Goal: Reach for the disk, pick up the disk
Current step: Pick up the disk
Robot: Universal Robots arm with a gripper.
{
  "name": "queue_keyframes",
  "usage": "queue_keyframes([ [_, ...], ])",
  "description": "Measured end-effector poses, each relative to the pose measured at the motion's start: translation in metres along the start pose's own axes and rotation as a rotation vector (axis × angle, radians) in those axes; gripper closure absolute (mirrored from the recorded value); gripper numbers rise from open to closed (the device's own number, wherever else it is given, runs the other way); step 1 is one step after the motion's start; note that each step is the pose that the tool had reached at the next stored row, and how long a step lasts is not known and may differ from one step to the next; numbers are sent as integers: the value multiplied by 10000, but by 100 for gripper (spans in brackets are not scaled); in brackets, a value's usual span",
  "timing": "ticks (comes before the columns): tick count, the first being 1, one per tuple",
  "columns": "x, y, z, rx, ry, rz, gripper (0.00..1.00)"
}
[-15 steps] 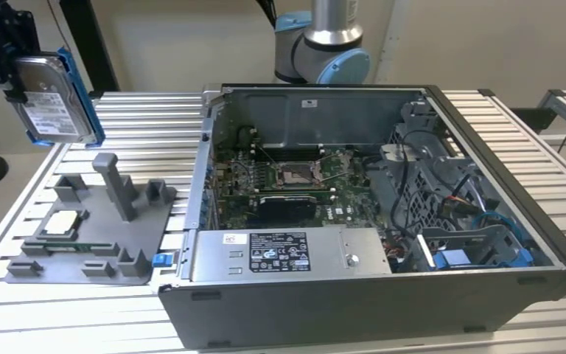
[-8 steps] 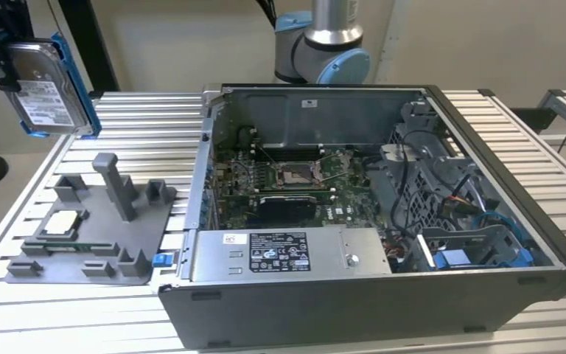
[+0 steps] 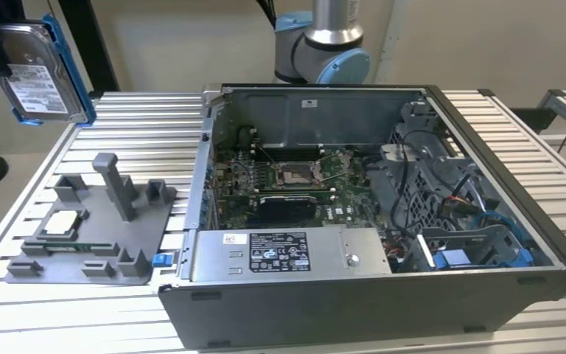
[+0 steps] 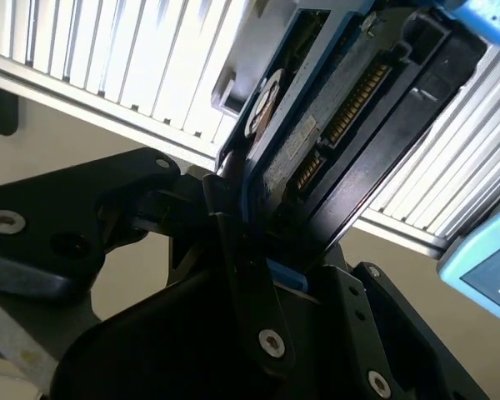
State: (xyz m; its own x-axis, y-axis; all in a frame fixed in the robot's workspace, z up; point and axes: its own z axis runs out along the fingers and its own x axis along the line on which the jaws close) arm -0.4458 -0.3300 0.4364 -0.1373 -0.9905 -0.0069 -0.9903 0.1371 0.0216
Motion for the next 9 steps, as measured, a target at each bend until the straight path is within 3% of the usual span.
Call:
queue_keyframes([
  [9,-2,6,-284,1,-1,0,100],
])
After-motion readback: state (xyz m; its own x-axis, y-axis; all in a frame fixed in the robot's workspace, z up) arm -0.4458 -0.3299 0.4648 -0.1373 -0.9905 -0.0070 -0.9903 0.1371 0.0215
